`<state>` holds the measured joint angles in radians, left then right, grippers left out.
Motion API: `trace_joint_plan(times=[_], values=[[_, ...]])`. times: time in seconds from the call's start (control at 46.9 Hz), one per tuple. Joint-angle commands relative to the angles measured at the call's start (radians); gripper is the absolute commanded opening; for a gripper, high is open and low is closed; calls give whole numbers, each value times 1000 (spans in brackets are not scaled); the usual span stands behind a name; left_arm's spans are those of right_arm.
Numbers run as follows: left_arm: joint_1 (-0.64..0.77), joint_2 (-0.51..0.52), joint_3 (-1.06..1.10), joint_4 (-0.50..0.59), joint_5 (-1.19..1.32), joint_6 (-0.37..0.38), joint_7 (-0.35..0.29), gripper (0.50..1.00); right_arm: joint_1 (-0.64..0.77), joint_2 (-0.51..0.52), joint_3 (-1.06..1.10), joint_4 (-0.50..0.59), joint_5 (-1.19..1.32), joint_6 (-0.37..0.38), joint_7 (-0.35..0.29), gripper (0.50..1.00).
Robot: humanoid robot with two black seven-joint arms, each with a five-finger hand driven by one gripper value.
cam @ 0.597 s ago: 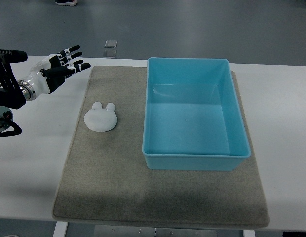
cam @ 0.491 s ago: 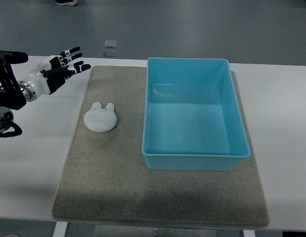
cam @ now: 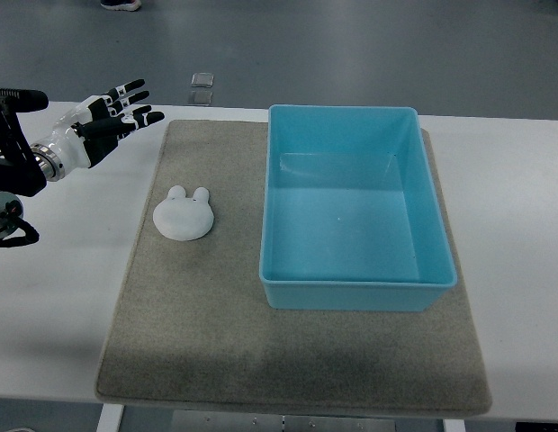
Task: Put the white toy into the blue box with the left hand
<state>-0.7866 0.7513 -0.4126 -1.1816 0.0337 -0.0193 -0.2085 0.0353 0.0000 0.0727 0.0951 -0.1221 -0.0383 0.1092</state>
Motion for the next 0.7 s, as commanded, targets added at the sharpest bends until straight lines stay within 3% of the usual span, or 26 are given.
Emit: trace_joint_plan(times=[0.0,0.363,0.682], values=[[-5,0,0,2,3,-4,1,1000,0,0,-1,0,-1,0,0,936],[-6,5,-2,25,15,-22,-2,1000,0,0,-1,0,-1,0,0,936],[-6,16,-20,25,18,-93,-14,1000,0,0,-1,0,-1,0,1,936]])
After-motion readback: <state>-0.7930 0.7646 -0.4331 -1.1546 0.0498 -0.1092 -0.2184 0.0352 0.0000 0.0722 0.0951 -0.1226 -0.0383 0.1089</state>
